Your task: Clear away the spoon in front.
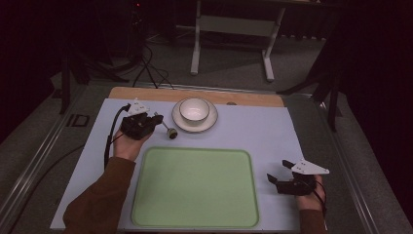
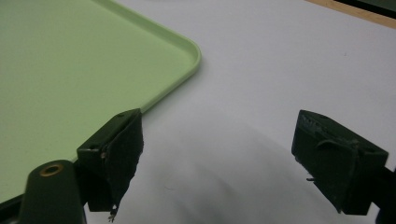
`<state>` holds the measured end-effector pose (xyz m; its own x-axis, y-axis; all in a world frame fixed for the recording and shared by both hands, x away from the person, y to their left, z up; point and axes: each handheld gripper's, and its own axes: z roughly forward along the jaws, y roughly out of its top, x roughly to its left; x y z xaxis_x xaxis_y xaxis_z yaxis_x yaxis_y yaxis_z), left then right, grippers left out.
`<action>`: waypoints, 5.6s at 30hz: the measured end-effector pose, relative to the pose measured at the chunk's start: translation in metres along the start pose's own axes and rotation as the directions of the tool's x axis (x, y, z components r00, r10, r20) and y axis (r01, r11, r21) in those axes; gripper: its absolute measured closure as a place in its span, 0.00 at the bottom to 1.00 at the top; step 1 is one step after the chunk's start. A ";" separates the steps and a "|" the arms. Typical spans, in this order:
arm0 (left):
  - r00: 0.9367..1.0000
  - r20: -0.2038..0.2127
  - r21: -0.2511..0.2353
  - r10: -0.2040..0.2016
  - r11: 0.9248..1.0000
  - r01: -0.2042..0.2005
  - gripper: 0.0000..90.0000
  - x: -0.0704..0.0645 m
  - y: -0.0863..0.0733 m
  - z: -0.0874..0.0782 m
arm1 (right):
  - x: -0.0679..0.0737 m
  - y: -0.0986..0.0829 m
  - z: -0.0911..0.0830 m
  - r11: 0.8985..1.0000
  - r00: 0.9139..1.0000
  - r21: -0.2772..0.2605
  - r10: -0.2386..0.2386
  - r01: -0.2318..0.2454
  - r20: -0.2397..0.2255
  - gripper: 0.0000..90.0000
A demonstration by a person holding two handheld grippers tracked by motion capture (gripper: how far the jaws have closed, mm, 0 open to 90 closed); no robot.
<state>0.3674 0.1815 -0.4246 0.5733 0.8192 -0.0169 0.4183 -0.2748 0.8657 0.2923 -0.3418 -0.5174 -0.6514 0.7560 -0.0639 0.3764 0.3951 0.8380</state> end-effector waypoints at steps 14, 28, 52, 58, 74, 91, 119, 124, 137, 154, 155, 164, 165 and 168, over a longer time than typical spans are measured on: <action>1.000 -0.011 0.075 -0.010 0.997 0.011 0.98 0.007 -0.015 -0.019 | 0.000 0.000 0.000 1.000 1.000 -0.002 0.003 -0.003 0.001 0.18; 1.000 0.017 0.135 -0.024 0.991 0.021 0.98 0.009 -0.028 -0.037 | 0.000 0.000 0.000 1.000 1.000 -0.002 0.003 -0.003 0.002 0.18; 0.996 -0.057 0.046 -0.063 0.997 0.066 0.93 0.030 -0.028 0.021 | 0.000 0.000 -0.001 1.000 1.000 -0.005 0.003 -0.002 0.002 0.18; 0.994 -0.025 0.039 -0.103 0.994 0.104 0.93 0.031 -0.032 0.022 | 0.000 0.000 -0.001 1.000 1.000 -0.005 0.003 -0.003 0.002 0.18; 0.975 0.167 0.039 -0.147 0.989 0.143 0.98 0.002 -0.042 -0.001 | 0.000 0.000 -0.001 1.000 1.000 -0.004 0.002 -0.002 0.002 0.18; 0.952 0.233 0.064 -0.198 0.980 0.188 0.93 -0.010 -0.083 -0.012 | 0.000 0.000 0.000 1.000 1.000 -0.001 0.000 0.000 0.002 0.18; 0.973 0.187 0.148 -0.134 0.983 0.107 0.87 -0.025 -0.103 -0.013 | 0.000 0.000 -0.002 1.000 1.000 -0.005 -0.002 0.002 0.003 0.18; 0.974 0.182 0.166 -0.136 0.980 0.106 0.86 -0.026 -0.107 -0.014 | 0.000 0.000 -0.001 1.000 1.000 -0.005 -0.003 0.003 0.002 0.18; 0.976 0.178 0.204 -0.129 0.975 0.091 0.85 -0.029 -0.115 -0.012 | 0.000 0.001 -0.001 1.000 1.000 -0.004 -0.004 0.004 0.000 0.18; 0.980 0.166 0.254 -0.108 0.965 0.063 0.82 -0.036 -0.122 -0.013 | 0.000 0.001 -0.001 1.000 1.000 -0.001 -0.004 0.004 0.000 0.18; 0.980 0.164 0.255 -0.108 0.965 0.064 0.82 -0.036 -0.122 -0.013 | 0.000 0.001 -0.001 1.000 1.000 -0.001 -0.005 0.005 0.000 0.18; 0.999 0.040 0.244 -0.022 0.970 0.011 0.61 -0.035 -0.120 -0.008 | 0.000 0.001 0.000 1.000 1.000 0.000 -0.006 0.006 -0.002 0.18; 1.000 0.022 0.248 -0.001 0.969 -0.004 0.59 -0.034 -0.119 -0.006 | 0.000 0.001 0.000 1.000 1.000 0.000 -0.007 0.007 -0.003 0.18; 1.000 -0.014 0.243 0.019 0.970 -0.015 0.56 -0.030 -0.117 -0.001 | 0.001 0.001 0.000 1.000 1.000 0.001 -0.008 0.008 -0.002 0.18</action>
<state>0.3005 0.1898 -0.5254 0.5711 0.8209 0.0071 0.5678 -0.4013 0.7187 0.2920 -0.3406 -0.5165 -0.6559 0.7517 -0.0690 0.3722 0.4016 0.8368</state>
